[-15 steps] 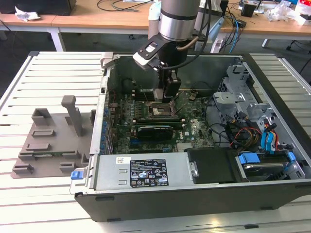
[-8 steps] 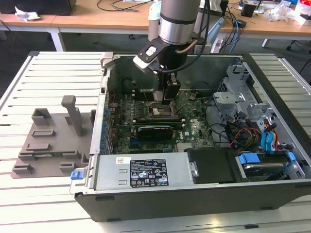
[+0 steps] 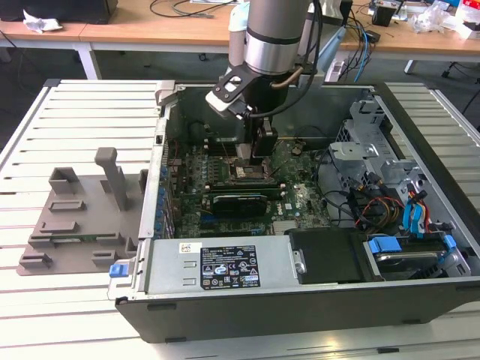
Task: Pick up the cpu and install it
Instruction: 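Place the cpu into insertion slot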
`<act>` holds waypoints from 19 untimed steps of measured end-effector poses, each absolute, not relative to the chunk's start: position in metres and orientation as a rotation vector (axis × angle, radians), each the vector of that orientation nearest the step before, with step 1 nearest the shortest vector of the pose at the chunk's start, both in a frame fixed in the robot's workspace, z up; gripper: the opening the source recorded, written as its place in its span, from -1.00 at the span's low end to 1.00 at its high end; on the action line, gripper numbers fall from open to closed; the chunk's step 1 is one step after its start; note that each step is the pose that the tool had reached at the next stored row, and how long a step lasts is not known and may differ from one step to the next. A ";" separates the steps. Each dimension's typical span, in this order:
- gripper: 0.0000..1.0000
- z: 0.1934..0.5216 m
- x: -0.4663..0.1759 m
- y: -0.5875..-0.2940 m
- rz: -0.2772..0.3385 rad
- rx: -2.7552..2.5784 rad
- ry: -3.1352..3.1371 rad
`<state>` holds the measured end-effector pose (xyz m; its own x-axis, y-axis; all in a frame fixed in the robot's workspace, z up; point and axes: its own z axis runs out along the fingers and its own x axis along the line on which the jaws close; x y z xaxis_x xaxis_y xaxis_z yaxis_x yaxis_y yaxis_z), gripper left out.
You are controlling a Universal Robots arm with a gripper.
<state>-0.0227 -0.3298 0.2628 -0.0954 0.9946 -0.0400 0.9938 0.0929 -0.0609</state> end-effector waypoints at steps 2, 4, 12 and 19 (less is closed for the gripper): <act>0.10 0.261 -0.023 -0.330 0.113 -2.105 -2.314; 0.10 0.259 -0.023 -0.330 0.113 -2.105 -2.314; 0.10 0.253 -0.023 -0.330 0.113 -2.105 -2.314; 0.10 0.249 -0.023 -0.330 0.113 -2.105 -2.314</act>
<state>-0.0227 -0.3299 0.2489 -0.0954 0.9946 -0.0401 0.9938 0.0929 -0.0609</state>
